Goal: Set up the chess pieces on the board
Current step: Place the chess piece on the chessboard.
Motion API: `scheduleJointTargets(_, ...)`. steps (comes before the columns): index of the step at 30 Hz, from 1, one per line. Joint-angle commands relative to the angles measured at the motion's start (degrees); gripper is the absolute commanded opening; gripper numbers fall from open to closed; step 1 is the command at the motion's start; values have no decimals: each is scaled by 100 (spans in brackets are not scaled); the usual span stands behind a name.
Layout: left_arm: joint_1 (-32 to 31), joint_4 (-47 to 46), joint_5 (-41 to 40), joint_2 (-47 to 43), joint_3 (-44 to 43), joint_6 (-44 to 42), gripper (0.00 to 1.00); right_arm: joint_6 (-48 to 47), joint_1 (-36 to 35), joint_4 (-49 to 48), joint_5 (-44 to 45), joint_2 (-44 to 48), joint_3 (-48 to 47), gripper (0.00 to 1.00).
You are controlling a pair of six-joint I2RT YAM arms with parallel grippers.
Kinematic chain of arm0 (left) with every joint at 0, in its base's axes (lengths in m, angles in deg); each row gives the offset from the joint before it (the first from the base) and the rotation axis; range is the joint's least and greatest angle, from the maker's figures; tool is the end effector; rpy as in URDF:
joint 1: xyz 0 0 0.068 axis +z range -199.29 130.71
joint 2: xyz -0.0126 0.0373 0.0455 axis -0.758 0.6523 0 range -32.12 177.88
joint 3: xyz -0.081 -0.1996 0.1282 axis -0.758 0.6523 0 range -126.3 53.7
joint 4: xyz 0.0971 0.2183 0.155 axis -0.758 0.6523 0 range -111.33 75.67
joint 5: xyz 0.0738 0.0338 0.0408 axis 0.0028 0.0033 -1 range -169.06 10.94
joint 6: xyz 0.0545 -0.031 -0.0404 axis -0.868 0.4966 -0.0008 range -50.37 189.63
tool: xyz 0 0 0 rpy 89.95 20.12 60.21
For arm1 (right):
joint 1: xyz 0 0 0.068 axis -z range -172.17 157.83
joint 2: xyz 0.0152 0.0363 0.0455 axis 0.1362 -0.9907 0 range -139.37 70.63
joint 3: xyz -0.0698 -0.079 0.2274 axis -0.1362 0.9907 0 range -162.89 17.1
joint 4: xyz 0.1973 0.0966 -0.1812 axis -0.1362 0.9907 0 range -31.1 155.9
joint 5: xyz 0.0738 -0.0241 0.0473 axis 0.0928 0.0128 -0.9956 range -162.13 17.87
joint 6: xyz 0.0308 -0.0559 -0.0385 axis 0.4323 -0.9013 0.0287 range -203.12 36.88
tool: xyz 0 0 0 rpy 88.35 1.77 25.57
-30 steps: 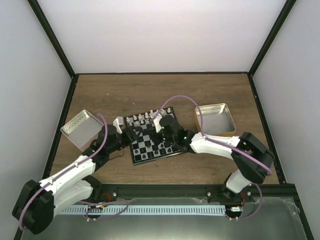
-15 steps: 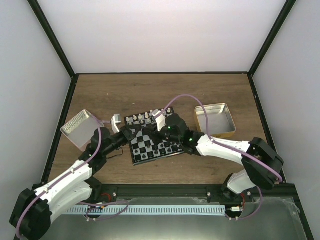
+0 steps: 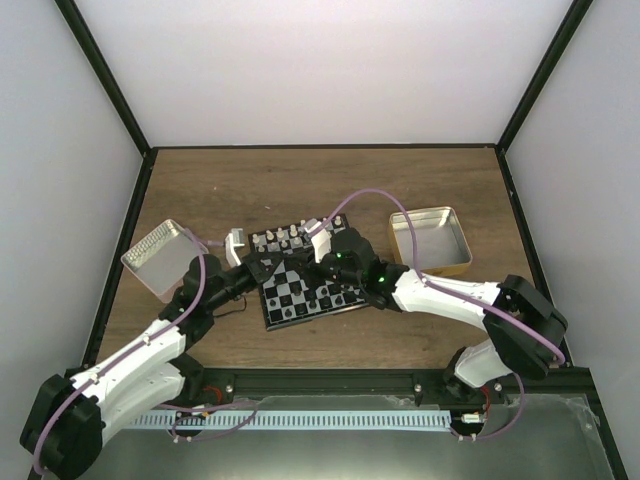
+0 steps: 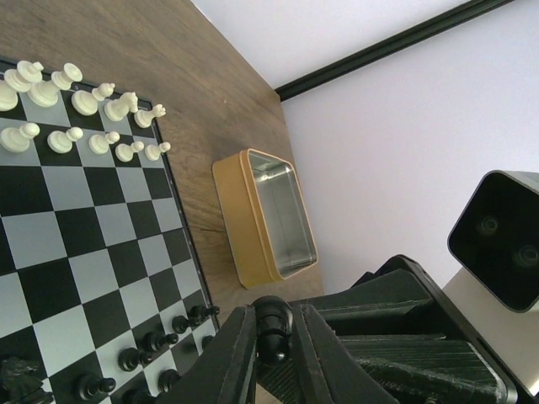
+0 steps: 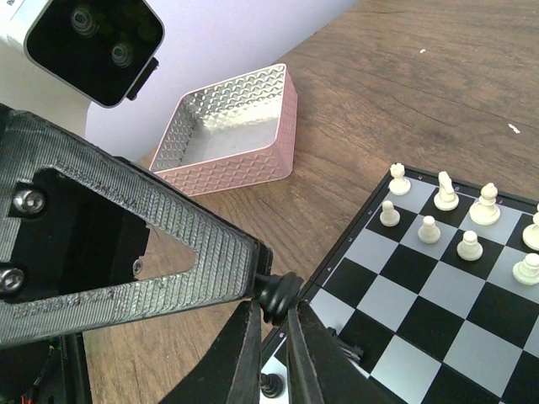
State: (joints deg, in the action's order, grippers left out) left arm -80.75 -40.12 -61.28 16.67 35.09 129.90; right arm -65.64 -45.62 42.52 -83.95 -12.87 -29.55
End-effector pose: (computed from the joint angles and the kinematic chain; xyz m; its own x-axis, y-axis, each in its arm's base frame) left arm 0.2080 -0.1498 0.1847 -0.7369 -0.5184 -0.4339 0.2269 0.4149 -0.8811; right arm 0.2108 0.3059 0.1921 -0.4690 -0.1391 -0.8722 -0.7965 0.4932 0.3497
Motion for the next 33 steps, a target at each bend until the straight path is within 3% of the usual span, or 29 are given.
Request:
scheduleJointTargets(1, 35, -183, 61, 11, 34, -106, 12, -14, -45, -167, -48, 73, -20, 11)
scheduleJointTargets(4, 43, -120, 6, 31, 5, -239, 5, 34, -43, -92, 92, 50, -17, 14)
scheduleJointTargets(6, 57, 187, -101, 20, -97, -492, 4, 173, -43, 92, 547, 18, -31, 22)
scheduleJointTargets(10, 71, 1565, -669, 47, -577, -1402, 4, 408, -41, 546, 1709, -48, -33, 35)
scheduleJointTargets(19, -35, 3678, -1105, 954, -1730, -2669, 4, 1223, 84, 1521, 3470, -20, -157, 48)
scheduleJointTargets(25, -794, 4799, -2049, 2103, -2673, -2914, 4, 2175, 790, 2159, 3585, 218, 13, 49)
scheduleJointTargets(33, -1453, 5532, -2047, 3131, -3494, -3005, 4, 2419, 1326, 2028, 3484, 786, 539, 52)
